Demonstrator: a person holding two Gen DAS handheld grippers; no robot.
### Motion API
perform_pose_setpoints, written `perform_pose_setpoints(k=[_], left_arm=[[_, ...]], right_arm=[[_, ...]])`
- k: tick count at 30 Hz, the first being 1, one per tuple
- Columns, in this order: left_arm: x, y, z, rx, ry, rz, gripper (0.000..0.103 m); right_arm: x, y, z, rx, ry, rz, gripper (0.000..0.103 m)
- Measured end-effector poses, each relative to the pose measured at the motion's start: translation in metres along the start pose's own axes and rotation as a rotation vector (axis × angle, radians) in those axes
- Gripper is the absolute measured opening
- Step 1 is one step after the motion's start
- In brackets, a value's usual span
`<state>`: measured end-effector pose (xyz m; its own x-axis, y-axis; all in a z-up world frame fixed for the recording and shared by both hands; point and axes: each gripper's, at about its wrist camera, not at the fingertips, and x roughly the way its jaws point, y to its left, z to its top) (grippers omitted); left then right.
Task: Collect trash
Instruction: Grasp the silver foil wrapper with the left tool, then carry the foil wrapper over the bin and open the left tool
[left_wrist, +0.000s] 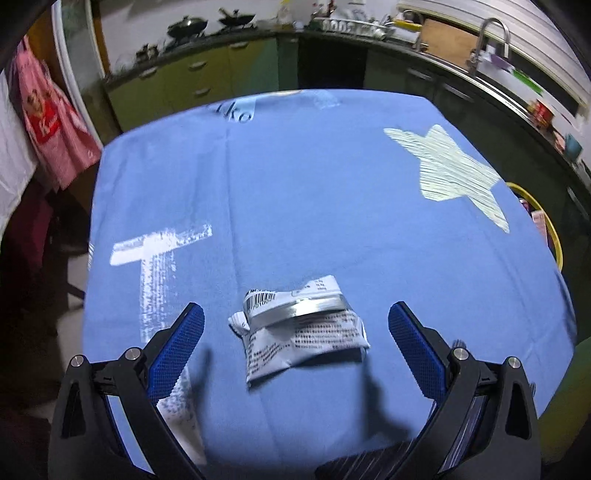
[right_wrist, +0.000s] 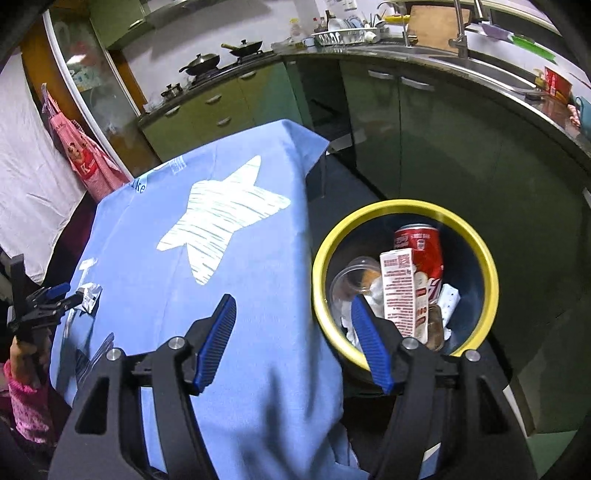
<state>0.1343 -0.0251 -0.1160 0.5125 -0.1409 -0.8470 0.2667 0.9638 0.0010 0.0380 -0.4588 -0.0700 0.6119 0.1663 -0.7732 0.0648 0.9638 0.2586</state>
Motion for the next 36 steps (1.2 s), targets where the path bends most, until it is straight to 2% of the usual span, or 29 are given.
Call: perform_pose_setpoints(k=[4, 7, 15, 18, 20, 24, 26, 36], left_arm=[[0.009, 0.001, 0.007, -0.031, 0.01, 0.008, 0.098], [0.016, 0.0, 0.01, -0.044, 0.042, 0.04, 0.098], [0.029, 0.009, 0.015, -0.081, 0.1, 0.062, 0.098], [0.032, 0.008, 0.015, -0.072, 0.112, 0.065, 0.092], [0.034, 0.008, 0.013, -0.07, 0.128, 0.052, 0.082], [0.036, 0.006, 0.011, -0.059, 0.135, 0.035, 0.074], [0.035, 0.006, 0.01, -0.059, 0.134, 0.02, 0.065], [0.004, -0.014, 0.013, 0.01, 0.059, 0.038, 0.064]], right_arm=[[0.009, -0.002, 0.0, 0.003, 0.02, 0.013, 0.062], [0.016, -0.001, 0.0, 0.003, 0.029, 0.026, 0.062], [0.023, 0.003, 0.0, -0.006, 0.043, 0.046, 0.064], [0.024, 0.004, -0.001, -0.01, 0.049, 0.051, 0.064], [0.024, 0.004, -0.002, -0.012, 0.051, 0.053, 0.064], [0.022, 0.005, -0.001, -0.015, 0.049, 0.055, 0.064], [0.021, 0.005, 0.0, -0.016, 0.047, 0.055, 0.064], [0.024, 0.009, 0.0, -0.026, 0.052, 0.059, 0.064]])
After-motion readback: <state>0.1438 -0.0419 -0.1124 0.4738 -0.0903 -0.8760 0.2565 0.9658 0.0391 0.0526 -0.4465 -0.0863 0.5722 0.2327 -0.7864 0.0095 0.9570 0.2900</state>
